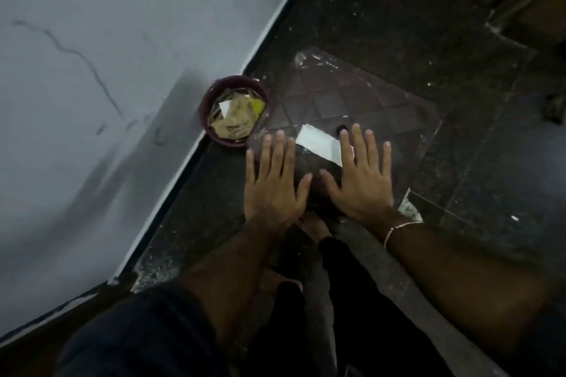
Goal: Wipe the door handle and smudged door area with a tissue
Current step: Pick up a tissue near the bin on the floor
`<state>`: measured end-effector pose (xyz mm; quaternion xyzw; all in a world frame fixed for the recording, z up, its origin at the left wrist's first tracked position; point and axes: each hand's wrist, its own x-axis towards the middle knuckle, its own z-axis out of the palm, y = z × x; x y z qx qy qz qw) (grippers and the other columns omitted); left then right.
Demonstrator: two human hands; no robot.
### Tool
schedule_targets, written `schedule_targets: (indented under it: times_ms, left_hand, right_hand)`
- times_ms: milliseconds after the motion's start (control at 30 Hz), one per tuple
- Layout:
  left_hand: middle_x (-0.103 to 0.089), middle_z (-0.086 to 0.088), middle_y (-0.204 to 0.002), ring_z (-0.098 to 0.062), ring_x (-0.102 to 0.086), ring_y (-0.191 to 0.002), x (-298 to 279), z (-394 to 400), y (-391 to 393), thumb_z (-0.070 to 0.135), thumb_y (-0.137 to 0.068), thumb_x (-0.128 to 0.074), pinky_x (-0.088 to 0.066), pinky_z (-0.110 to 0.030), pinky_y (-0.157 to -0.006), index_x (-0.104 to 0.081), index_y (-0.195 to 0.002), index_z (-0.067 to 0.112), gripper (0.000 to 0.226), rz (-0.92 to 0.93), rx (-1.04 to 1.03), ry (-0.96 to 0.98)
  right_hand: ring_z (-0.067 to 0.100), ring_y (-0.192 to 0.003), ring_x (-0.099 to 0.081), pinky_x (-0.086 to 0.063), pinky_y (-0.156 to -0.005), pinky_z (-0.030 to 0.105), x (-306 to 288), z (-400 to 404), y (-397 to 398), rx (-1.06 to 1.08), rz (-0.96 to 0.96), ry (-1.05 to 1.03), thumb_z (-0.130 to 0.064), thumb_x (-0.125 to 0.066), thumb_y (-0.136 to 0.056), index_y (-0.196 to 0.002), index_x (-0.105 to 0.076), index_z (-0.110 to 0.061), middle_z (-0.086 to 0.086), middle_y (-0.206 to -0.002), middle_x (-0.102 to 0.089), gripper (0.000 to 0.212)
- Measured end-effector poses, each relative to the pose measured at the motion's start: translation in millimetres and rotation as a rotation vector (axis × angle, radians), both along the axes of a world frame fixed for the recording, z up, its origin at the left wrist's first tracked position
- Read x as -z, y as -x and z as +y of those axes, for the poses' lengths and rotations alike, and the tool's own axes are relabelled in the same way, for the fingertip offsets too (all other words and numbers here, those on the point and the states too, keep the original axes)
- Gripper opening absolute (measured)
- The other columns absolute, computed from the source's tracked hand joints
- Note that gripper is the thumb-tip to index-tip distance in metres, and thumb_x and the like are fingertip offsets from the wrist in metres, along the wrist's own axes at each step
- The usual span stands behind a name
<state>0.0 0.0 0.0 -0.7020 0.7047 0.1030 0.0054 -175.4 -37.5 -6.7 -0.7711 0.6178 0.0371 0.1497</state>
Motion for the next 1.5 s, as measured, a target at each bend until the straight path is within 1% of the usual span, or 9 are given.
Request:
schedule_targets:
  times_ms: [233, 367, 533, 667, 800, 967, 1133, 1300, 1500]
  left_hand:
    - [-0.008, -0.009, -0.166, -0.026, -0.004, -0.153, 54, -28, 25, 0.054, -0.098, -0.028, -0.004, -0.052, -0.123, -0.016, -0.158, 0.013, 0.074, 0.017, 0.115, -0.062]
    - [-0.015, -0.009, -0.165, -0.027, -0.012, -0.153, 70, -35, 28, 0.052, -0.098, -0.027, -0.012, -0.054, -0.122, -0.026, -0.156, 0.014, 0.069, 0.045, 0.132, -0.097]
    - [-0.013, -0.007, -0.166, -0.026, -0.009, -0.153, 74, -37, 29, 0.046, -0.099, -0.032, -0.012, -0.053, -0.12, -0.023, -0.157, 0.016, 0.065, 0.073, 0.126, -0.129]
    - [-0.009, -0.005, -0.166, -0.025, -0.005, -0.153, 71, -40, 27, 0.041, -0.099, -0.037, -0.009, -0.054, -0.121, -0.02, -0.157, 0.018, 0.065, 0.138, 0.113, -0.162]
    - [-0.013, -0.004, -0.166, -0.025, -0.006, -0.153, 62, -42, 24, 0.035, -0.095, -0.05, -0.009, -0.054, -0.121, -0.021, -0.157, 0.018, 0.07, 0.241, 0.08, -0.149]
    - [-0.03, -0.005, -0.16, -0.023, -0.024, -0.149, 55, -37, 18, 0.021, -0.086, -0.068, -0.023, -0.053, -0.12, -0.028, -0.155, 0.015, 0.079, 0.687, -0.149, -0.083]
    - [-0.061, -0.006, -0.135, -0.016, -0.055, -0.126, 17, -35, 11, 0.009, -0.085, -0.073, -0.04, -0.024, -0.107, -0.055, -0.139, 0.012, 0.058, 0.953, -0.451, 0.008]
    - [-0.074, 0.008, -0.104, -0.007, -0.068, -0.098, -37, -30, -21, 0.005, -0.082, -0.068, -0.054, -0.025, -0.089, -0.074, -0.112, 0.019, 0.034, 1.031, -0.72, 0.15]
    - [-0.077, -0.001, -0.09, -0.015, -0.072, -0.084, -116, -6, -71, -0.008, -0.078, -0.066, -0.06, -0.038, -0.082, -0.077, -0.088, 0.021, 0.033, 1.221, -1.063, 0.375]
  right_hand:
    - [0.031, -0.147, -0.023, -0.012, -0.121, 0.051, 45, -11, 26, 0.113, -0.027, 0.006, -0.054, -0.038, -0.094, -0.151, -0.03, -0.01, 0.011, -0.159, -0.029, 0.072]
    - [0.033, -0.115, -0.048, -0.042, -0.093, 0.046, 53, -25, 22, 0.162, -0.123, 0.065, -0.043, -0.049, -0.093, -0.133, -0.051, -0.01, 0.013, -0.131, -0.05, 0.052]
    - [0.032, -0.108, -0.047, -0.041, -0.086, 0.043, 52, -40, 9, 0.164, -0.128, -0.007, -0.031, -0.056, -0.093, -0.123, -0.054, -0.011, 0.013, -0.122, -0.052, 0.036]
    - [0.029, -0.109, -0.056, -0.048, -0.092, 0.037, 48, -52, -2, 0.395, -0.372, -0.195, -0.02, -0.058, -0.087, -0.115, -0.059, -0.015, 0.011, -0.111, -0.064, 0.029]
    - [0.019, -0.085, -0.068, -0.056, -0.064, 0.028, 26, -62, -12, 0.736, -0.621, -0.42, -0.016, -0.063, -0.083, -0.091, -0.069, -0.018, 0.002, -0.089, -0.07, 0.01]
    - [0.021, -0.07, -0.065, -0.057, -0.064, 0.034, -16, -62, -38, 0.956, -1.009, -0.67, 0.0, -0.063, -0.089, -0.09, -0.065, -0.004, 0.014, -0.083, -0.068, 0.005]
    - [0.025, -0.08, -0.065, -0.056, -0.065, 0.035, -47, -60, -66, 0.896, -1.051, -0.718, 0.005, -0.063, -0.086, -0.089, -0.06, -0.009, 0.017, -0.093, -0.066, 0.014]
    - [0.025, -0.078, -0.065, -0.054, -0.057, 0.032, -90, -55, -105, 0.841, -1.129, -0.786, 0.011, -0.064, -0.083, -0.093, -0.059, -0.011, 0.017, -0.094, -0.064, 0.025]
    - [0.024, -0.071, -0.064, -0.053, -0.057, 0.031, -165, -37, -152, 0.632, -1.192, -0.96, 0.016, -0.06, -0.084, -0.102, -0.058, -0.006, 0.017, -0.088, -0.065, 0.028]
